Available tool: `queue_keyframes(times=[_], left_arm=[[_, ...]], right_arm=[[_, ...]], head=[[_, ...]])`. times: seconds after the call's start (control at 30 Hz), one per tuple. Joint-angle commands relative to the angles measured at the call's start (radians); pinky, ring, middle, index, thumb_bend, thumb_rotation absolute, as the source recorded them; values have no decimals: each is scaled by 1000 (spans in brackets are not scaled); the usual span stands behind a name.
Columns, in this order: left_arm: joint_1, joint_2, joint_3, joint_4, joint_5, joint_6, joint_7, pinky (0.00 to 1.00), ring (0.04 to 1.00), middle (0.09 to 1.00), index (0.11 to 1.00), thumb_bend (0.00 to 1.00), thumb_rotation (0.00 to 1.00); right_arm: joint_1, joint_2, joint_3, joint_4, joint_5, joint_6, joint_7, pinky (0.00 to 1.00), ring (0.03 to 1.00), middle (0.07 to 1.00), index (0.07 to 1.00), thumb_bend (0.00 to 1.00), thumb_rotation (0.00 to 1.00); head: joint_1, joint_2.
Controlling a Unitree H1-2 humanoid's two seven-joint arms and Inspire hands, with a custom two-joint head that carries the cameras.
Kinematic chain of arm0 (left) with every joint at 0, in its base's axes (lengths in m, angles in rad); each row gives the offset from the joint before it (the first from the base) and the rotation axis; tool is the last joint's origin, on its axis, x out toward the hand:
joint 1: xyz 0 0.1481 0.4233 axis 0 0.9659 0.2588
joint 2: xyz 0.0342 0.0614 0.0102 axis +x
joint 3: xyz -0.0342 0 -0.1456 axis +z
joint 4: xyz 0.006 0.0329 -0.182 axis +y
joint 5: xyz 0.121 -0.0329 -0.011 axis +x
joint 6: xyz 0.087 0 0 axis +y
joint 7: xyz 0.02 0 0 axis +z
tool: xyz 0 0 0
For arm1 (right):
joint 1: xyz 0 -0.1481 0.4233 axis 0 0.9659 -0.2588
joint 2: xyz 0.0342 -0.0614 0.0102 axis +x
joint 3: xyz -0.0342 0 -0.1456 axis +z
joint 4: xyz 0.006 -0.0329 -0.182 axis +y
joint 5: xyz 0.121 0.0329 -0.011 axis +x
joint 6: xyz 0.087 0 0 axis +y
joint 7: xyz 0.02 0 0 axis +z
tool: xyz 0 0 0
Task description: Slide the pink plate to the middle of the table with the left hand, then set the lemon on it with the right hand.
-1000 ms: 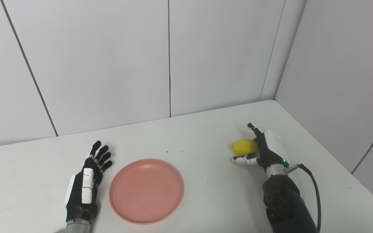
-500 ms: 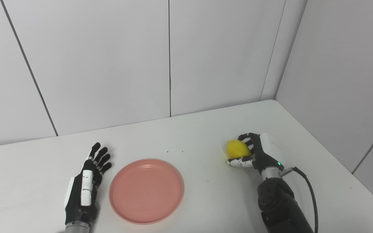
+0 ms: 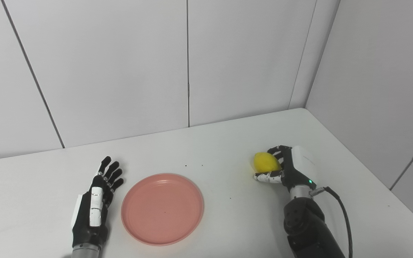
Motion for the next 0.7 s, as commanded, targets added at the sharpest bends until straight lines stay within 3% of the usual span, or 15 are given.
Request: queue_keyframes(times=[0.0, 0.2, 0.27, 0.33, 0.4, 0.57, 0.67], left_arm=[[56, -3, -3, 23, 4, 5, 1, 892, 912, 922, 928, 800, 1000], [68, -22, -20, 2, 29, 13, 20, 897, 915, 924, 931, 791, 1000], [71, -29, -25, -4, 43, 17, 30, 901, 917, 926, 931, 794, 1000], [75, -36, -30, -13, 57, 20, 39, 906, 921, 928, 933, 789, 1000], [79, -43, -36, -27, 67, 30, 47, 917, 923, 930, 933, 789, 1000], [84, -63, -48, -35, 95, 30, 65, 937, 935, 938, 941, 784, 1000], [85, -74, -57, -38, 108, 33, 71, 960, 944, 947, 949, 770, 1000]], right_arm=[[-10, -2, 0, -47, 3, -60, -59, 167, 399, 498, 487, 518, 0], [6, 17, 8, -151, 33, -100, -86, 190, 384, 500, 487, 517, 0], [9, 25, 17, -191, 41, -120, -87, 185, 339, 457, 528, 507, 0], [10, 38, 28, -232, 50, -130, -78, 177, 373, 490, 495, 515, 0], [12, 44, 38, -263, 63, -144, -68, 200, 340, 459, 534, 507, 0], [9, 62, 99, -352, 51, -155, -30, 386, 430, 492, 503, 516, 0], [6, 63, 123, -376, 68, -170, -3, 355, 406, 486, 525, 514, 0]], head=[[20, 1], [95, 8], [115, 8], [139, 9], [164, 10], [235, 15], [276, 16]])
